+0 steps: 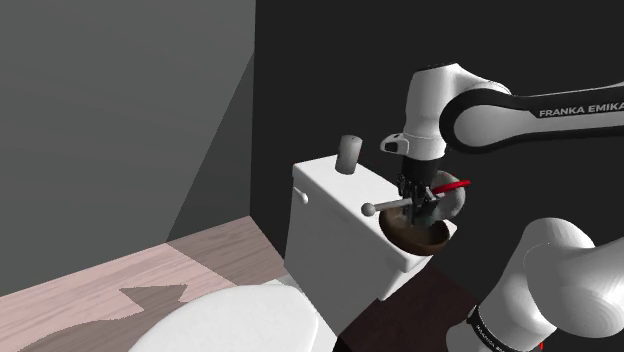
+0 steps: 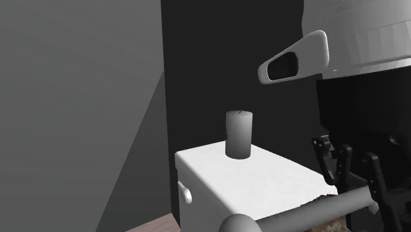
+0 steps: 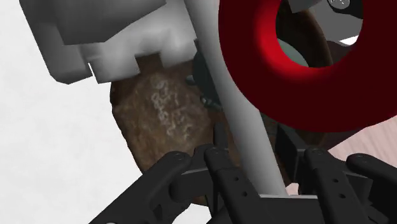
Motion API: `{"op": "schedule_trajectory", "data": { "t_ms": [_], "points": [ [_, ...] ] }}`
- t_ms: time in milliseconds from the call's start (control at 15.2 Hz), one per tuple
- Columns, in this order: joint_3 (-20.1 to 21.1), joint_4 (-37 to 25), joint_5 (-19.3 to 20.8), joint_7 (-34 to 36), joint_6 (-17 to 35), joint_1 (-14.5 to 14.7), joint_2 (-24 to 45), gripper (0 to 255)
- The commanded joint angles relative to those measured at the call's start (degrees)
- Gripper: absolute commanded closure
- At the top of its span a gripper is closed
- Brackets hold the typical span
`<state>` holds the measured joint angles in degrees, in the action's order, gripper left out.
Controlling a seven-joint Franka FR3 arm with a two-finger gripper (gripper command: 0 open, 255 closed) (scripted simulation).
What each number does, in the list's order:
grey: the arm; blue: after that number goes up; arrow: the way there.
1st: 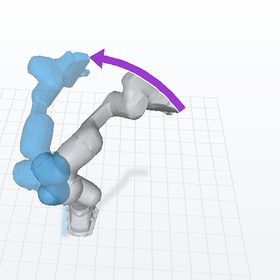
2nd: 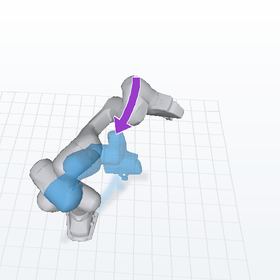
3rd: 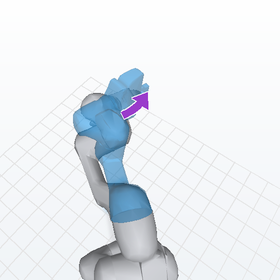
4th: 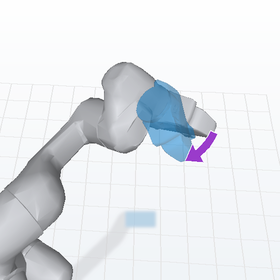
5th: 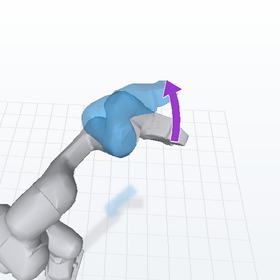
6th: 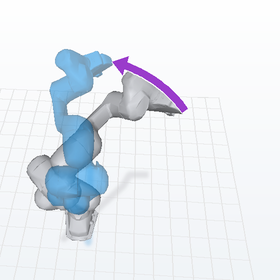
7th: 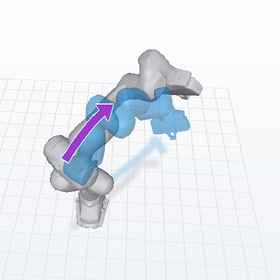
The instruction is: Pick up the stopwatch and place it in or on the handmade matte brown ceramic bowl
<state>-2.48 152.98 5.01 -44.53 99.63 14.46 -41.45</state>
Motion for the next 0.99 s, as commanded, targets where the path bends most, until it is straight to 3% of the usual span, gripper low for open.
{"op": "schedule_trajectory", "data": {
  "t_ms": [0,528,594,924],
  "points": [
    [-0.1,1.2,0.1,0.1,1.6,0.0,0.4,255],
    [-0.1,1.2,0.1,0.1,1.6,-0.1,0.4,255],
    [-0.1,1.2,0.1,0.0,1.6,-0.1,0.4,0],
    [-0.1,1.2,0.1,0.1,1.6,-0.1,0.4,0]
  ]
}}
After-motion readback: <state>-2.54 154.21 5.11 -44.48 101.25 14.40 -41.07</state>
